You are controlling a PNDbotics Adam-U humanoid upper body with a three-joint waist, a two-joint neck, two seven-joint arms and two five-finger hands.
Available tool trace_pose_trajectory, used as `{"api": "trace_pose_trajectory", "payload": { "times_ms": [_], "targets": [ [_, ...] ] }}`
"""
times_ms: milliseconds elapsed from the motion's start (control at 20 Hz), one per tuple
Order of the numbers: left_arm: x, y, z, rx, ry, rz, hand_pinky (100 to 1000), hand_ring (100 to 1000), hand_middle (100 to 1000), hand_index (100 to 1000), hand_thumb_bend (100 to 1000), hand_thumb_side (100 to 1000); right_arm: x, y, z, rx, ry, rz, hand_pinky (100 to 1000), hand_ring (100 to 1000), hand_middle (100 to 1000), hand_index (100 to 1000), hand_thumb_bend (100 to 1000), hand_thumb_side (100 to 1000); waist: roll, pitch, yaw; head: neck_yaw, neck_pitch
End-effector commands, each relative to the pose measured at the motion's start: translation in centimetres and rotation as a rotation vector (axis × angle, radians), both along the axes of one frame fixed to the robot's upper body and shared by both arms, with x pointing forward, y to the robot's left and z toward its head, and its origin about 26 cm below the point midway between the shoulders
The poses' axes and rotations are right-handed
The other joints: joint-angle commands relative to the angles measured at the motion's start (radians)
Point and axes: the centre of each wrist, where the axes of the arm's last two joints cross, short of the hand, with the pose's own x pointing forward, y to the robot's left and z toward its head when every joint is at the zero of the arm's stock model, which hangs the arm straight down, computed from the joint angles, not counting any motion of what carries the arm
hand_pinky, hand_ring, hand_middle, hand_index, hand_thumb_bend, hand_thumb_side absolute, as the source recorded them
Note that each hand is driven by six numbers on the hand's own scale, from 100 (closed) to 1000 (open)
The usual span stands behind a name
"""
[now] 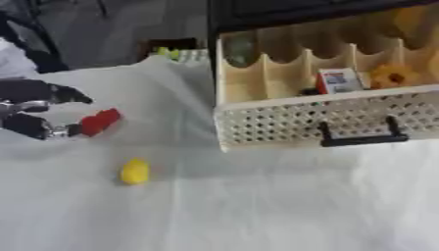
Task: Pick up objects from table and place into drawer.
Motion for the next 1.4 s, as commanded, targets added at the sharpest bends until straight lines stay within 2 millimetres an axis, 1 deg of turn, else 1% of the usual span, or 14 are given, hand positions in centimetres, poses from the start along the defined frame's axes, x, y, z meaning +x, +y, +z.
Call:
{"api": "trace_pose_trajectory", "payload": {
  "times_ms": [50, 200, 400, 500, 650, 800, 900, 1000, 1200, 1400],
  "targets": [
    [-0.3, 0.5, 1.8, 0.002, -0.058, 0.032, 795, 860, 818, 1000, 266, 1000, -0.5, -0.2, 0.8, -0.011, -0.026, -0.013, 761, 748, 419, 690, 199, 832, -0.003, -0.017, -0.003, 0.006, -0.019],
    [0.0, 0.3, 1.7, -0.005, -0.078, 0.049, 792, 853, 799, 1000, 242, 1000, -0.5, -0.3, 0.7, -0.01, -0.023, -0.017, 761, 749, 417, 688, 200, 830, 0.001, -0.011, -0.006, 0.009, -0.022],
    [0.4, 0.0, 1.2, 0.001, -0.071, 0.059, 795, 856, 800, 1000, 279, 1000, -0.5, -0.3, 0.7, -0.008, -0.022, -0.021, 761, 748, 413, 682, 199, 827, 0.004, -0.007, -0.008, 0.013, -0.021],
    [0.5, -0.1, 1.1, 0.012, -0.067, 0.064, 799, 857, 801, 1000, 322, 1000, -0.5, -0.4, 0.7, -0.005, -0.019, -0.023, 761, 748, 413, 680, 199, 825, 0.005, -0.006, -0.008, 0.014, -0.018],
    [0.6, -0.1, 0.9, 0.021, -0.078, 0.074, 796, 853, 795, 1000, 321, 1000, -0.5, -0.4, 0.6, 0.002, -0.016, -0.024, 761, 747, 412, 676, 198, 821, 0.006, -0.005, -0.008, 0.015, -0.018],
    [0.7, 0.0, 0.6, 0.036, -0.09, 0.083, 796, 848, 790, 1000, 373, 1000, -0.5, -0.5, 0.5, 0.009, -0.014, -0.025, 761, 746, 411, 675, 197, 819, 0.007, -0.003, -0.009, 0.018, -0.019],
    [0.7, 0.1, 0.4, 0.052, -0.094, 0.083, 794, 840, 782, 1000, 375, 1000, -0.5, -0.5, 0.5, 0.014, -0.012, -0.028, 761, 746, 410, 674, 196, 817, 0.007, -0.003, -0.01, 0.019, -0.019],
    [0.7, 0.2, 0.3, 0.062, -0.105, 0.084, 795, 841, 782, 1000, 397, 1000, -0.5, -0.6, 0.5, 0.018, -0.01, -0.028, 761, 746, 409, 672, 196, 816, 0.007, -0.002, -0.01, 0.02, -0.021],
    [0.8, 0.5, 0.1, 0.068, -0.131, 0.098, 783, 834, 774, 1000, 382, 1000, -0.5, -0.6, 0.4, 0.026, -0.006, -0.029, 760, 745, 407, 668, 195, 813, 0.007, -0.001, -0.011, 0.022, -0.022],
    [0.9, 0.8, -0.1, 0.06, -0.145, 0.117, 773, 827, 764, 1000, 341, 1000, -0.5, -0.6, 0.3, 0.029, -0.001, -0.03, 760, 745, 406, 667, 196, 811, 0.008, 0.001, -0.012, 0.026, -0.024]
  ]
}}
